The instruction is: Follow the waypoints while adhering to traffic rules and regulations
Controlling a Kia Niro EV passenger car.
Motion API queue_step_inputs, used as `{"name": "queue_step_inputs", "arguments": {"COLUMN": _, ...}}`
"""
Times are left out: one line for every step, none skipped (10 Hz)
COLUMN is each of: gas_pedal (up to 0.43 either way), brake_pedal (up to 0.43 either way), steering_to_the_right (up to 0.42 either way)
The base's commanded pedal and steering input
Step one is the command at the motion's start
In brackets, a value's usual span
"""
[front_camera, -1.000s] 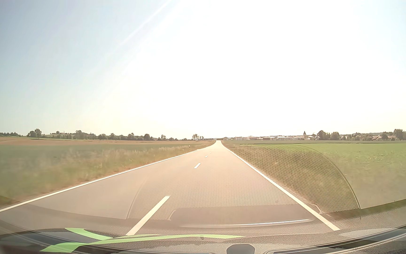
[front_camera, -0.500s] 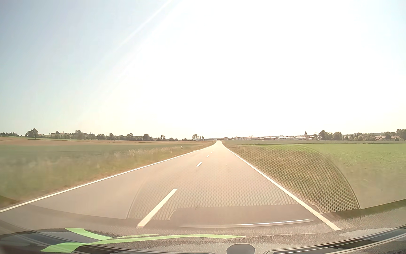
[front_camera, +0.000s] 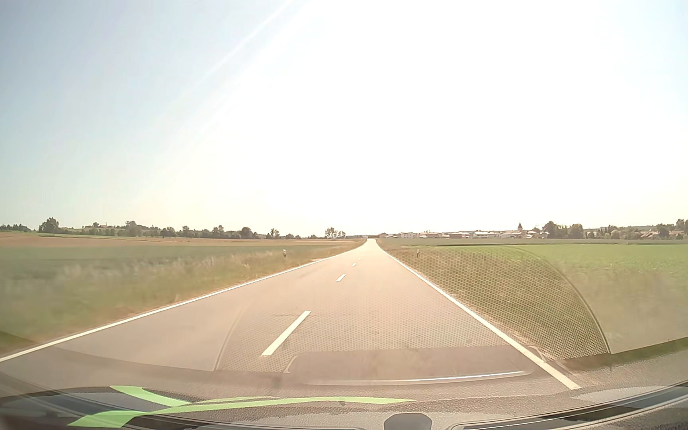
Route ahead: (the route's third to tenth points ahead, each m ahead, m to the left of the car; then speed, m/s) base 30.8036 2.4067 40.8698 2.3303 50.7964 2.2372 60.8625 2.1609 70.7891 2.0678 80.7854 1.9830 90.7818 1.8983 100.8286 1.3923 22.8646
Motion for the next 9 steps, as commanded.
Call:
{"name": "queue_step_inputs", "arguments": {"gas_pedal": 0.311, "brake_pedal": 0.000, "steering_to_the_right": -0.003}}
{"name": "queue_step_inputs", "arguments": {"gas_pedal": 0.311, "brake_pedal": 0.000, "steering_to_the_right": -0.003}}
{"name": "queue_step_inputs", "arguments": {"gas_pedal": 0.299, "brake_pedal": 0.000, "steering_to_the_right": -0.003}}
{"name": "queue_step_inputs", "arguments": {"gas_pedal": 0.299, "brake_pedal": 0.000, "steering_to_the_right": -0.003}}
{"name": "queue_step_inputs", "arguments": {"gas_pedal": 0.299, "brake_pedal": 0.000, "steering_to_the_right": -0.003}}
{"name": "queue_step_inputs", "arguments": {"gas_pedal": 0.299, "brake_pedal": 0.000, "steering_to_the_right": -0.003}}
{"name": "queue_step_inputs", "arguments": {"gas_pedal": 0.287, "brake_pedal": 0.000, "steering_to_the_right": -0.003}}
{"name": "queue_step_inputs", "arguments": {"gas_pedal": 0.287, "brake_pedal": 0.000, "steering_to_the_right": -0.003}}
{"name": "queue_step_inputs", "arguments": {"gas_pedal": 0.287, "brake_pedal": 0.000, "steering_to_the_right": -0.003}}
